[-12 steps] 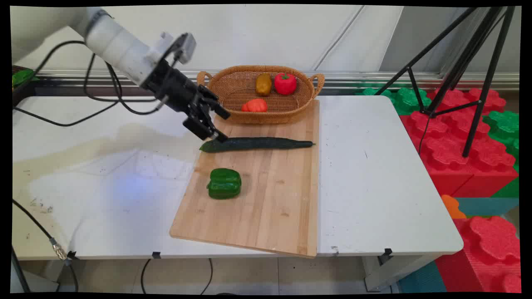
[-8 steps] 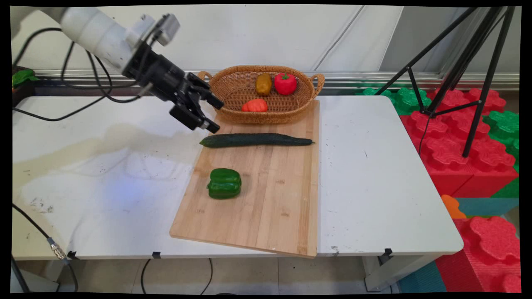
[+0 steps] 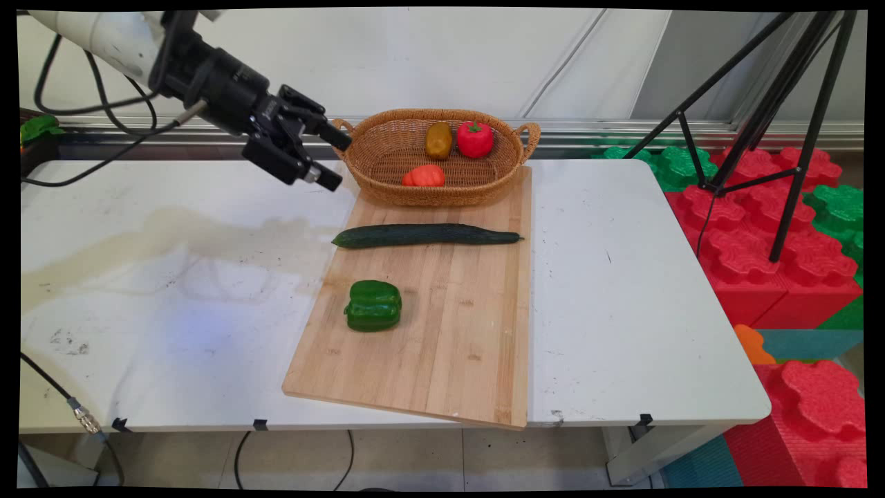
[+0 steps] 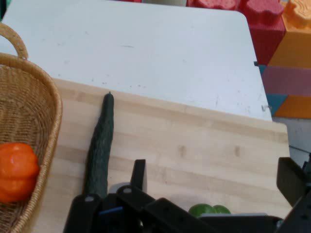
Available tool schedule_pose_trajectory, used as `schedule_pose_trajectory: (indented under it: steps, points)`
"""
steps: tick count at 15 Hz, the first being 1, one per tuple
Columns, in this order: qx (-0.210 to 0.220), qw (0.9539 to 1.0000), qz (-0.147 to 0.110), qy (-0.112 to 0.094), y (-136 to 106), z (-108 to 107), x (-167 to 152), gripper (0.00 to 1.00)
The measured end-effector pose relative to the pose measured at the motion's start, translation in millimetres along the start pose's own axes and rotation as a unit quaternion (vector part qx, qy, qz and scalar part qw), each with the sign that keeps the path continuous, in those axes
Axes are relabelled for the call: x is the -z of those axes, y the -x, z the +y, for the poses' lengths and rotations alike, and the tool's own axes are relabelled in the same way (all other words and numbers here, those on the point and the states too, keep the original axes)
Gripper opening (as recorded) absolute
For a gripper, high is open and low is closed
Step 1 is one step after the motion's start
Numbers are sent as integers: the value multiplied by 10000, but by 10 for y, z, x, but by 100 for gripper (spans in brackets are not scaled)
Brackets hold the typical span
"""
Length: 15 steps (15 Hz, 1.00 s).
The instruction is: Pick up the potato from the vegetable basket
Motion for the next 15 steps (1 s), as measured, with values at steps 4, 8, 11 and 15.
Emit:
schedule_pose_trajectory:
  steps: [4,8,11,15]
  points:
    - [75,9996,188,-184,-80,-58,137,100]
    - [128,9976,217,-651,-123,-293,171,100]
    - [146,9954,160,-937,-125,-461,132,100]
    - [178,9896,26,-1425,-144,-775,-38,100]
